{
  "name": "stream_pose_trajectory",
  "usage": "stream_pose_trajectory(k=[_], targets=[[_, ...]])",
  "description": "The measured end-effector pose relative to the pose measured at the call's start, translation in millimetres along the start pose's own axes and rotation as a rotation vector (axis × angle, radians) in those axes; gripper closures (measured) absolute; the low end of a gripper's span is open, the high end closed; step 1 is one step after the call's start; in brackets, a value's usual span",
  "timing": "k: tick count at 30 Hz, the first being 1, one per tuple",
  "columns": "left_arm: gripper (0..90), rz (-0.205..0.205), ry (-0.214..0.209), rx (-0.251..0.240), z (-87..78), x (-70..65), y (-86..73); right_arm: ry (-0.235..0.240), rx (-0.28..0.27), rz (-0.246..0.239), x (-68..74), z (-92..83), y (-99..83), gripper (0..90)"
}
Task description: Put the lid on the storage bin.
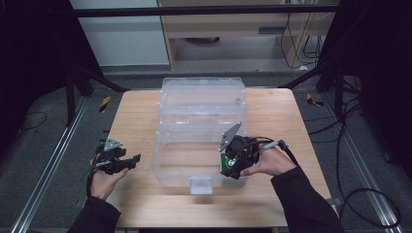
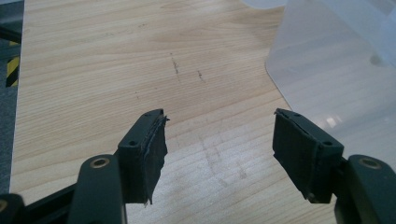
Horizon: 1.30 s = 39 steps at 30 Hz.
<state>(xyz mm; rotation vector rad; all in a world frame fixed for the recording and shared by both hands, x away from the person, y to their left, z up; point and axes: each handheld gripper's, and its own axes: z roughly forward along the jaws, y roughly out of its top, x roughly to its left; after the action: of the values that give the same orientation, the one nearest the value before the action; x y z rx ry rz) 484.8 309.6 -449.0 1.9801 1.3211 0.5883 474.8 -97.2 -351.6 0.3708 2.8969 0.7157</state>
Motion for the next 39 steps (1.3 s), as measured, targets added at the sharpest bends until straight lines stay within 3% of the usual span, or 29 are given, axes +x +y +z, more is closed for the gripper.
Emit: stream_pose_trajectory(k=[12,21,26,36,39], targets=[[34.1,-0.007,0.002,-0.006,-0.8,1.3,0.2,0.036,0.011,-0.017,6.3,12.1,19.3,30.9],[34.3,-0.001,0.000,-0.015,-4.2,1.8,0.7,0.061,0.060,-0.035,10.5,29.7,31.4,34.8],[34.3,-0.001,-0.001,-0.019,-5.2,1.3,1.4,0.078,0.082,-0.058,14.0,38.4,33.0,37.6],[34.7,-0.006,-0.001,-0.020,-5.0,1.9,1.1,0.115,0.105,-0.057,14.9,52.5,26.9,47.5],[34.7,-0.003,-0.001,-0.020,-5.3,2.1,1.2,0.140,0.100,-0.027,14.6,55.7,24.1,50.7]])
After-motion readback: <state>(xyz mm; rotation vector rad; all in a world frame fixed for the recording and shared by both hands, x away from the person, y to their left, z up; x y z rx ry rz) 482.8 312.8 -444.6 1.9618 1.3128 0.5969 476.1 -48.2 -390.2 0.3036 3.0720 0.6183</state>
